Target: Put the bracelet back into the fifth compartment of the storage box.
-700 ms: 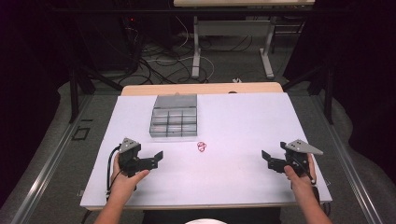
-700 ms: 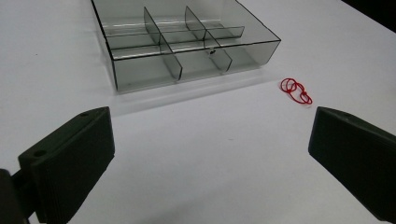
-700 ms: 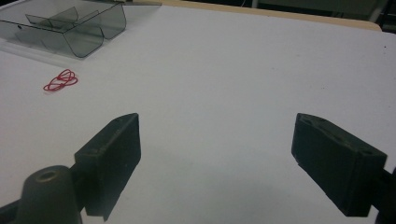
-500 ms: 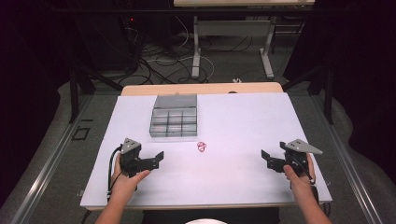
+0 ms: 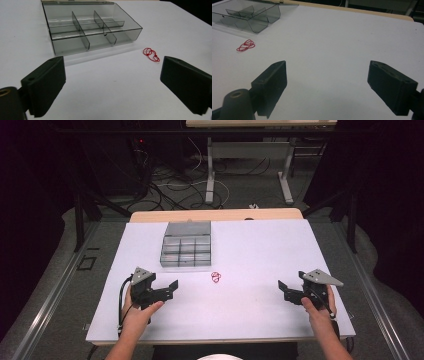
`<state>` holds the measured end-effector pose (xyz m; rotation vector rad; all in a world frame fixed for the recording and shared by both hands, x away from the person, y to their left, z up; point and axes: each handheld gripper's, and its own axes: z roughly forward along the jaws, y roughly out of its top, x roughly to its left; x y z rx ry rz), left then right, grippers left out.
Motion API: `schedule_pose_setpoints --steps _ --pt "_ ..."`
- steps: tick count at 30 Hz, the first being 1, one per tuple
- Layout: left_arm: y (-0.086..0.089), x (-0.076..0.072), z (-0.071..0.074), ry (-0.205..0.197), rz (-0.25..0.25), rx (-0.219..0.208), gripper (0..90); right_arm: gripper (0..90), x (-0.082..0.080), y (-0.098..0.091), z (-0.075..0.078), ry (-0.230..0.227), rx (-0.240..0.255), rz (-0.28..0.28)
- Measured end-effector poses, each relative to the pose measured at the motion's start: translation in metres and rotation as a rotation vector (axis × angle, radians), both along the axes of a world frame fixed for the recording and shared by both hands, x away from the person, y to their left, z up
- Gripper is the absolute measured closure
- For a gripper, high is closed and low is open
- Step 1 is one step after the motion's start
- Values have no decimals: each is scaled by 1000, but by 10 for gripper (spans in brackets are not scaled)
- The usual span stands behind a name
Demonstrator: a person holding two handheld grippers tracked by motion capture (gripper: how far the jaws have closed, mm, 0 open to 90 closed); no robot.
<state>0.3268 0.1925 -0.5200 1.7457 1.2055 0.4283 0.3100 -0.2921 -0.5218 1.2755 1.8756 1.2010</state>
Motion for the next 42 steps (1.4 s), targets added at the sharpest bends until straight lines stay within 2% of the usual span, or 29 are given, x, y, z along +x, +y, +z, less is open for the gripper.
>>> schedule_pose_setpoints --steps 6,10,16,20,29,33,40,42 --pt "-8 5 8 -4 -12 -8 145 154 1 -2 -2 12 1 -5" --pt "-16 8 13 -13 -22 4 169 154 2 -3 -2 6 11 -15" --pt "-24 16 17 11 -31 -3 218 154 2 -3 -1 11 6 -18" --pt "-30 23 21 9 -40 -3 235 154 2 -4 -1 11 4 -16" --pt "-39 39 27 6 -19 -9 253 154 2 -5 -1 18 10 -16" --pt "-43 45 29 10 -19 -24 253 154 2 -4 -1 21 6 -8" --pt "-54 58 28 65 -26 -55 255 155 3 -5 -2 19 6 -5" --pt "-57 61 28 80 -29 -48 265 154 3 -5 -2 19 8 -3"
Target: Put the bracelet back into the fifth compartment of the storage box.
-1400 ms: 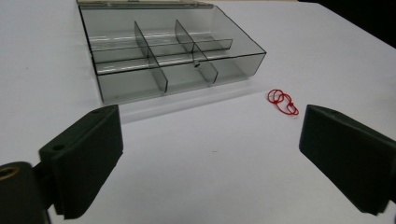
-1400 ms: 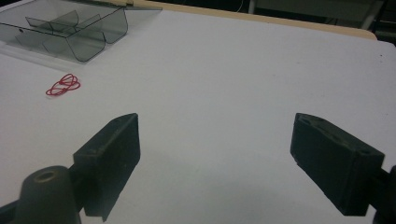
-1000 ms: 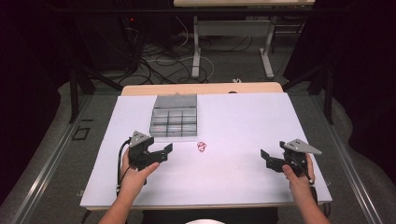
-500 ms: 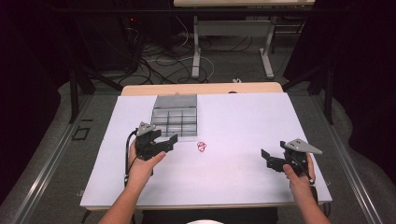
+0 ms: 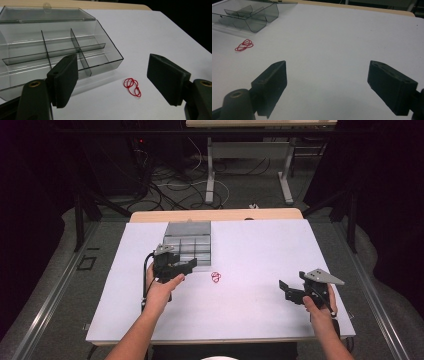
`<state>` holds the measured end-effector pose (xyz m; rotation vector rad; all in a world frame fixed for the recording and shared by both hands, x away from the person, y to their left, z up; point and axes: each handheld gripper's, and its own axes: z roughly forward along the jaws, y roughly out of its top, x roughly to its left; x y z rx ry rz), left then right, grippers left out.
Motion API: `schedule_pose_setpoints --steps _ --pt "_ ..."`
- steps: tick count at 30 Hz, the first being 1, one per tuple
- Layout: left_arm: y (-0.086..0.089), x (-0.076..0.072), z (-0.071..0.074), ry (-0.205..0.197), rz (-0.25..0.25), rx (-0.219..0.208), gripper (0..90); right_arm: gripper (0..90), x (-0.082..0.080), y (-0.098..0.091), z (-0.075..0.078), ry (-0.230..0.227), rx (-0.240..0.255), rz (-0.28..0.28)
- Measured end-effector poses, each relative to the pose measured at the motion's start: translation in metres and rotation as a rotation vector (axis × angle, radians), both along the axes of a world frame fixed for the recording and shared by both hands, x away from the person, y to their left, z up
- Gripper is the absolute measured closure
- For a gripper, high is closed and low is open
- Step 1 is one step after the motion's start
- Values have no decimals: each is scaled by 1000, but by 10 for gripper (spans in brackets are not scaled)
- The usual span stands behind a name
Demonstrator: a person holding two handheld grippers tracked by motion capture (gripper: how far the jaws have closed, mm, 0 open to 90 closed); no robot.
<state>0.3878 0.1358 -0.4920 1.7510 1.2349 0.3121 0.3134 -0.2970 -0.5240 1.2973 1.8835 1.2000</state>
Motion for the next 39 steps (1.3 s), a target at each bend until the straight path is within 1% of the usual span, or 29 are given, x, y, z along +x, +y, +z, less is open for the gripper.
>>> schedule_pose_setpoints --steps 1,2,5,6,7,8,9,10,11,13,15,16,17,18,19,21,22,27,28,29,31,33,34,35,37,39 --pt "-2 1 0 10 -10 -6 272 154 0 0 0 -3 2 0" --pt "-4 3 0 4 -2 -7 278 154 1 1 -1 -5 4 -3" --pt "-9 5 0 12 -6 4 290 155 1 1 -1 1 5 -3" --pt "-11 6 0 18 -7 9 294 154 1 2 -1 7 11 -4" --pt "-13 7 0 26 -12 14 296 154 1 1 -1 11 5 2" --pt "-17 10 0 38 -17 22 296 155 1 1 -1 9 3 4" --pt "-17 10 0 38 -17 22 298 155 1 1 -1 9 3 4" --pt "-21 12 0 52 -28 21 301 154 2 1 -2 7 5 7" --pt "-21 12 0 52 -28 21 301 154 2 1 -2 8 6 7" --pt "-27 15 -2 57 -34 24 303 155 2 1 -2 8 2 8" --pt "-30 16 -2 61 -38 23 307 155 2 1 -2 18 5 2" --pt "-31 17 -3 70 -45 30 307 155 2 1 -2 18 5 2" --pt "-34 18 -4 77 -43 23 312 155 2 1 -2 20 6 4" --pt "-35 19 -4 86 -53 27 315 155 3 1 -3 21 9 7" --pt "-39 21 -6 102 -60 21 322 155 3 1 -3 22 9 5" --pt "-40 22 -7 110 -66 26 345 155 3 1 -3 24 10 2" --pt "-43 24 -8 121 -73 28 351 155 3 1 -3 24 10 1" --pt "-48 26 -10 132 -75 33 404 155 3 1 -3 22 12 3" --pt "-49 28 -12 144 -76 31 416 155 3 0 -3 19 8 5" --pt "-49 28 -12 144 -76 31 432 155 4 0 -3 16 6 6" --pt "-50 29 -14 157 -72 19 461 155 4 0 -3 18 5 6" --pt "-51 30 -16 169 -80 17 478 155 4 0 -4 21 4 6" --pt "-52 32 -17 183 -90 26 495 155 4 0 -4 25 8 1" --pt "-52 32 -17 183 -90 26 514 155 4 0 -4 25 8 1" --pt "-54 32 -19 200 -99 27 523 155 4 0 -4 24 11 6" --pt "-56 33 -21 211 -104 38 556 155 5 0 -4 20 12 -2"
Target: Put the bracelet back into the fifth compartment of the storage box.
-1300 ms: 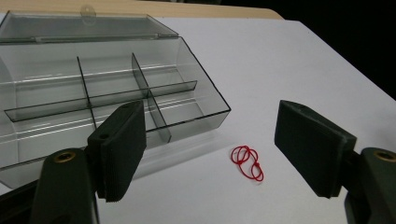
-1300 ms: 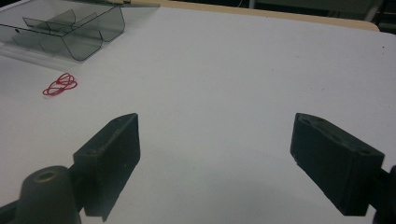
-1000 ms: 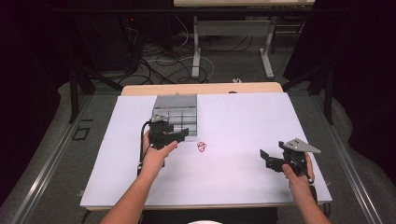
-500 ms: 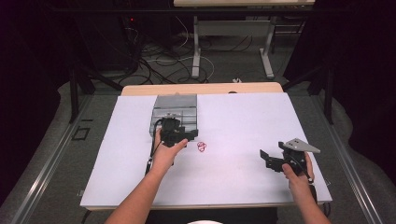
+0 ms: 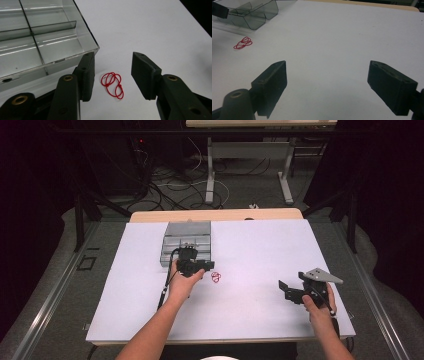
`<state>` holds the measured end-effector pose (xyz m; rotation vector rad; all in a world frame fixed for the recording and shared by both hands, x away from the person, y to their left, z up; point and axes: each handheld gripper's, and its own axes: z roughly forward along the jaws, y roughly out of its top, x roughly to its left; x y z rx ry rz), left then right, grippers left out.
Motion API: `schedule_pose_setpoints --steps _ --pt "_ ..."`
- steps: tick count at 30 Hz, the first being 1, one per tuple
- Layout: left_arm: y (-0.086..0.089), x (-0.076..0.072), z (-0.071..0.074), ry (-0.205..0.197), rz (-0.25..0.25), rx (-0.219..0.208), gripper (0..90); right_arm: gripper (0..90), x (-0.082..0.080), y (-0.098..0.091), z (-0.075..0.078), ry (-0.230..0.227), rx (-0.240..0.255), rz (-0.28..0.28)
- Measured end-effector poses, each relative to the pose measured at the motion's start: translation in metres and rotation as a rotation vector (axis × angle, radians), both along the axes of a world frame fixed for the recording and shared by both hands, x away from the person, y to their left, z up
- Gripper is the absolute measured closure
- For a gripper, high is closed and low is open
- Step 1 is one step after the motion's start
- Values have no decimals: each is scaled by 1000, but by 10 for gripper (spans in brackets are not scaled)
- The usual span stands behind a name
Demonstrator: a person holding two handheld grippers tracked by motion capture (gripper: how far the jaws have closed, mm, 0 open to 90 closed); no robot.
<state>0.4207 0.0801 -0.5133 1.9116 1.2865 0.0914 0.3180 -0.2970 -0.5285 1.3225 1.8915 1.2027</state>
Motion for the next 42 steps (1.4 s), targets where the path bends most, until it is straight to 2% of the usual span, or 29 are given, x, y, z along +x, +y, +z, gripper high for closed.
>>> schedule_pose_setpoints --steps 3,8,17,20,42 --pt "-3 1 -4 24 -14 28 581 155 0 -1 0 8 -7 8" --pt "-6 3 -7 46 -23 43 625 155 1 -1 -1 6 1 4" --pt "-11 6 -16 67 -31 74 664 155 1 -1 -1 11 6 3" --pt "-13 8 -21 76 -49 84 675 155 1 -1 -1 13 6 5" --pt "-19 13 -32 81 -65 112 756 155 2 -1 -3 26 14 8"
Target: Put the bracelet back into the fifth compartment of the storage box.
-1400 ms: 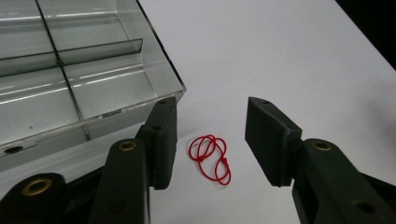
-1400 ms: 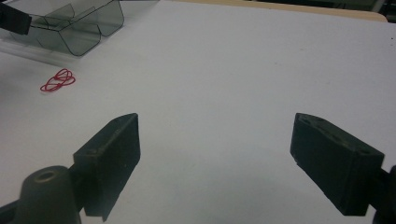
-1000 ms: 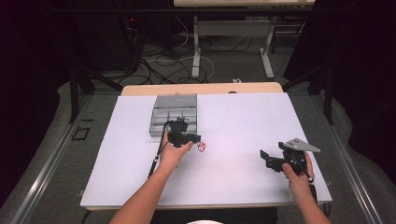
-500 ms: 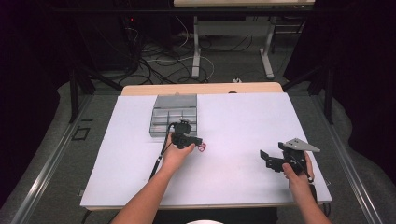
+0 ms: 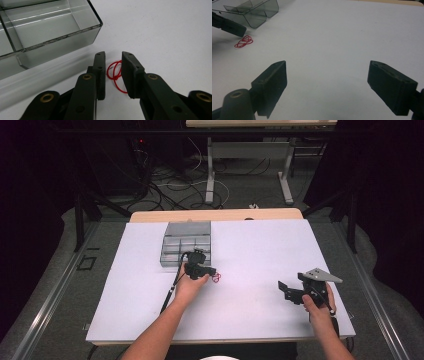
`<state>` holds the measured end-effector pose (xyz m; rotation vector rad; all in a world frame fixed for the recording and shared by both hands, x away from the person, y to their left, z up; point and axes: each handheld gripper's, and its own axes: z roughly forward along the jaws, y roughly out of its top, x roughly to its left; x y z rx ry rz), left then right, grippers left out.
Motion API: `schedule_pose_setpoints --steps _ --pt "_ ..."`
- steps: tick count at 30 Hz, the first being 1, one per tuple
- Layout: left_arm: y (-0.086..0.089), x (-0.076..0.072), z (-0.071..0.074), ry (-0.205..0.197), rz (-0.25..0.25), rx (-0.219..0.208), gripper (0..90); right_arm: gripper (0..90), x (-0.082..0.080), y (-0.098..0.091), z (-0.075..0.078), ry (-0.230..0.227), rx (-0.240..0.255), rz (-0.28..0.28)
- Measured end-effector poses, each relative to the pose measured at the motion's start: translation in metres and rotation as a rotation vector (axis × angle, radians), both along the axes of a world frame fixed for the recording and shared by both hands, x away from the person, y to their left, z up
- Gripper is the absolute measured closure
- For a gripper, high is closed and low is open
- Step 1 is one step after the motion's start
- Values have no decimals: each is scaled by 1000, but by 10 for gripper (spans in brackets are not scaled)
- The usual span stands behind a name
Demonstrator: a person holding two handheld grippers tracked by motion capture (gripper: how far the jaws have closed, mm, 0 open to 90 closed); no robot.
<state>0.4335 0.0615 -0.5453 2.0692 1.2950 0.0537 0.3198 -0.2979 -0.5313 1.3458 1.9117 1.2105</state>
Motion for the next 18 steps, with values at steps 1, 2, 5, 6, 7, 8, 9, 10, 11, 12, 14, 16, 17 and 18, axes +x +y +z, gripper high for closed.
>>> schedule_pose_setpoints --steps 1,2,5,6,7,8,9,10,11,12,14,16,17,18 --pt "-1 0 -1 1 -2 3 763 155 0 0 0 0 0 -1" --pt "-1 0 -1 1 -2 3 767 155 0 0 0 0 0 -1" --pt "-2 1 -3 -1 3 3 778 155 0 0 0 2 1 -2" --pt "-2 1 -3 -2 3 3 778 155 0 0 0 2 1 -2" --pt "-2 1 -4 -7 2 8 779 155 0 0 0 7 7 -5" --pt "-2 1 -4 -1 8 5 782 155 0 0 0 12 5 -1" --pt "-2 1 -5 0 5 7 791 155 0 0 0 12 6 -1" --pt "-2 1 -5 1 3 9 791 155 0 0 0 12 6 -1" --pt "-2 1 -5 -2 3 9 803 155 0 0 0 13 6 0" --pt "-2 1 -5 -2 3 9 807 155 0 0 0 13 6 0" --pt "-2 1 -5 -2 3 9 810 155 0 0 0 13 6 0" --pt "-2 1 -5 -2 5 9 820 155 0 0 0 14 8 3" --pt "-2 1 -6 -7 1 12 834 155 0 0 0 14 8 4" --pt "-2 1 -6 -7 1 12 841 155 0 0 0 15 9 3"
